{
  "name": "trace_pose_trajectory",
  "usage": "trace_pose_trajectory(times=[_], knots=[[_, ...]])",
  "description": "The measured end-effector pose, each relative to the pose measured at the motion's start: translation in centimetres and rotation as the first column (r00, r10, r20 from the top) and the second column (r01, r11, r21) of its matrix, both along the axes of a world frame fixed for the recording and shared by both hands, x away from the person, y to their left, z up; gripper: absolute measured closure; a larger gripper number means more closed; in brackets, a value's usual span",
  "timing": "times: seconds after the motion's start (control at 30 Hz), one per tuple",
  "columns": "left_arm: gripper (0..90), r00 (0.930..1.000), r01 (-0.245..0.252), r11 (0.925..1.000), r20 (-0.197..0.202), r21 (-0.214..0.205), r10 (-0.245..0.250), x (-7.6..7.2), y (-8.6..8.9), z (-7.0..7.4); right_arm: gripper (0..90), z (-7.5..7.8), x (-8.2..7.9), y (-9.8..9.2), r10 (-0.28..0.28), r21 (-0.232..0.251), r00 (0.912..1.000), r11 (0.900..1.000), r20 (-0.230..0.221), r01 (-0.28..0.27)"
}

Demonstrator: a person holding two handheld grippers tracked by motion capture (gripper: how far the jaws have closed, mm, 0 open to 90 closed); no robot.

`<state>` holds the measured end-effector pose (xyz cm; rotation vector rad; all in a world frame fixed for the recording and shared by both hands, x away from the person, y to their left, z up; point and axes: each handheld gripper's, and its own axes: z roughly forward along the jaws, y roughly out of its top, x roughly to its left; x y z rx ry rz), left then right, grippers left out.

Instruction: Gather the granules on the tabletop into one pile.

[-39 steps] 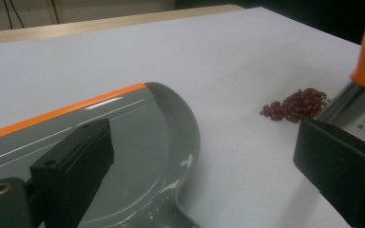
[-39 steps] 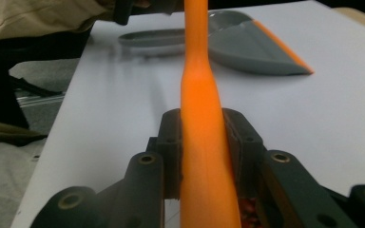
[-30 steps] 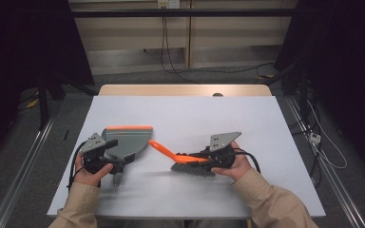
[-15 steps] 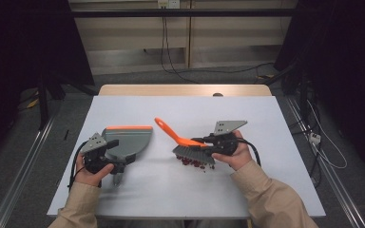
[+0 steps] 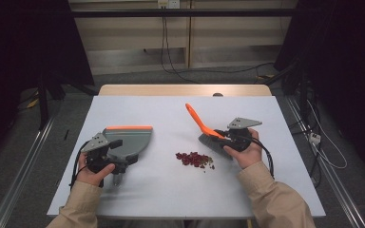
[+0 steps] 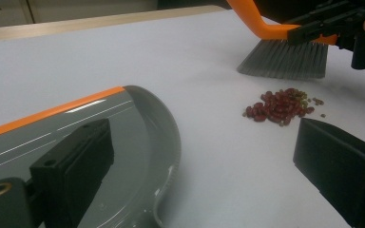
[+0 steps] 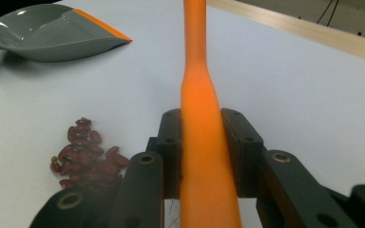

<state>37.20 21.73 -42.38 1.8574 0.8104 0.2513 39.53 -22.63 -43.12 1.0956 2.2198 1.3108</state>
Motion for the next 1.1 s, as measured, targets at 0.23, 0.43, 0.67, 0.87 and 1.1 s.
trace_pose_trajectory(times=[0.23, 0.43, 0.67, 0.87, 1.1], knots=[[5.9, 0.9999, 0.01, 0.9999, 0.009, 0.003, -0.01, -0.2, 0.0, 0.2, 63.7, 1.4, -0.1, 1.3, -0.063, -0.111, 0.9951, 0.9924, -0.076, 0.055], [5.9, 0.9997, 0.013, 0.9998, 0.02, 0.014, -0.013, -0.6, -0.1, 0.3, 66.4, 2.6, 0.5, 2.5, -0.115, -0.215, 0.9832, 0.973, -0.142, 0.083], [5.9, 0.9996, 0.007, 0.9998, 0.025, 0.016, -0.008, -0.9, -0.1, 0.5, 71.3, 2.4, -0.4, 2.7, -0.188, -0.24, 0.9644, 0.9604, -0.186, 0.141], [6.0, 0.9997, 0.008, 0.9998, 0.025, 0.017, -0.008, -0.8, -0.3, 0.4, 71.4, 2.3, -1.8, 1.9, -0.271, -0.198, 0.9423, 0.9522, -0.196, 0.233], [5.9, 0.9997, 0.001, 0.9998, 0.026, 0.018, -0.001, -0.8, -0.3, 0.5, 71.4, 1.8, -2.5, 3.5, -0.276, -0.129, 0.946, 0.9579, -0.17, 0.257]])
